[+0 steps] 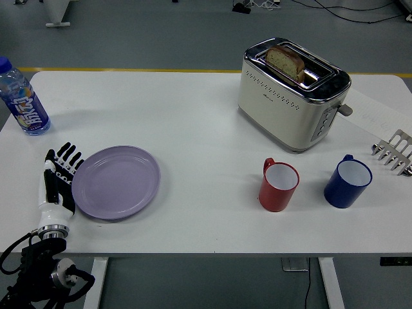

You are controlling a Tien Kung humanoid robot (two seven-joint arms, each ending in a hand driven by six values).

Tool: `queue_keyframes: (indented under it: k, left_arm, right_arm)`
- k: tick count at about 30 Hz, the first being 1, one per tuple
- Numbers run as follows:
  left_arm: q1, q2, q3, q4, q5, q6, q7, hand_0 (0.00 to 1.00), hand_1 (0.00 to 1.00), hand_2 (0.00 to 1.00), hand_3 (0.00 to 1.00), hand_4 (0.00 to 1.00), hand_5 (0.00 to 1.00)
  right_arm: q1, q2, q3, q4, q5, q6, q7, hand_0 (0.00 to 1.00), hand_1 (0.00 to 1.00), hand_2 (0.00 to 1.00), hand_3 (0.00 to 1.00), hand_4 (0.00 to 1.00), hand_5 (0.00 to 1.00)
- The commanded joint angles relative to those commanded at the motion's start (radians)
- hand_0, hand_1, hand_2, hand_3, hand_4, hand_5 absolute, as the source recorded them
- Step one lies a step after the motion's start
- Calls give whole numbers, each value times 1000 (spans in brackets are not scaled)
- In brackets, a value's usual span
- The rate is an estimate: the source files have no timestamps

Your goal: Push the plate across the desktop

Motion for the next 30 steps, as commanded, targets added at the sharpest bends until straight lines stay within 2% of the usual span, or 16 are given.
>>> queue_keyframes:
  k: [9,30]
  left_arm:
    - [-3,0,44,-13,-1,0,-2,802,822,844,757,533,998]
    - [-38,0,165,0,-28,-7,-2,797,820,842,756,527,998]
  right_arm:
    - [-5,-1,4,0,-5,1,0,565,553,682,601,301,313]
    - [0,-2,4,-2,-6,2,5,565,552,683,601,299,315]
